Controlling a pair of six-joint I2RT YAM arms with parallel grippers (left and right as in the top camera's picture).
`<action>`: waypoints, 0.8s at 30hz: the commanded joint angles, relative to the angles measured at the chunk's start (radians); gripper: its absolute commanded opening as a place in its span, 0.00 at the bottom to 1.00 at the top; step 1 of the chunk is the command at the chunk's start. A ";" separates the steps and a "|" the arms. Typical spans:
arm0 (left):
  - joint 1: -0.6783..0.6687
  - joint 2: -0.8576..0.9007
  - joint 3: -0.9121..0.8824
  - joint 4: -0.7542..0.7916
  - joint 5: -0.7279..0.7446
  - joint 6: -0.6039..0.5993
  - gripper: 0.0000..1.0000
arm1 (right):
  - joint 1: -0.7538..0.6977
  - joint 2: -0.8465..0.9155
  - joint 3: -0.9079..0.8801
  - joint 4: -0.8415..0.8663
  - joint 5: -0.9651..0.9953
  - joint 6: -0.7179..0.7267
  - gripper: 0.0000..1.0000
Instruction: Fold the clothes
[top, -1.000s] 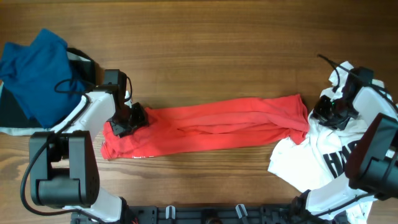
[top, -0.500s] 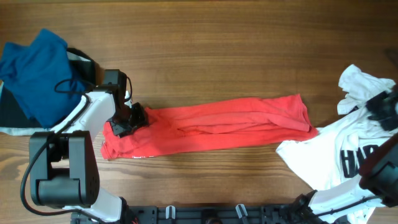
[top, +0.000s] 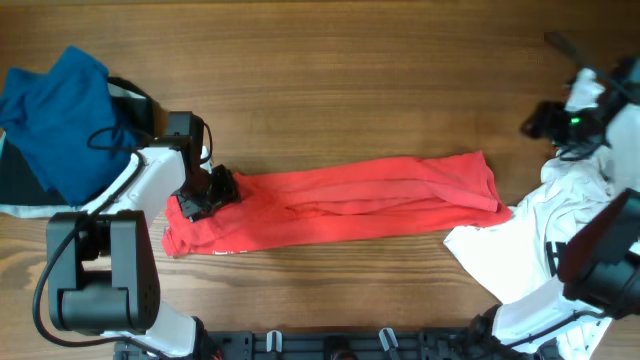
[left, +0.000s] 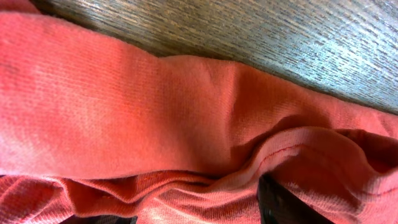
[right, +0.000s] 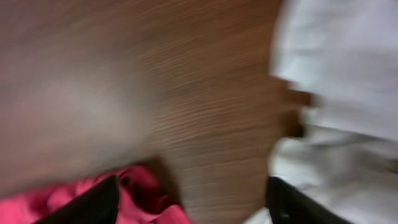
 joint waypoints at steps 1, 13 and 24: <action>0.003 0.023 -0.025 0.002 -0.067 0.006 0.64 | 0.043 0.011 -0.096 0.007 -0.044 -0.154 0.82; 0.003 0.023 -0.025 0.006 -0.067 0.006 0.67 | 0.051 0.011 -0.299 0.090 -0.130 -0.181 0.85; 0.003 0.023 -0.025 0.007 -0.067 0.006 0.68 | 0.111 0.011 -0.359 0.108 -0.156 -0.182 0.76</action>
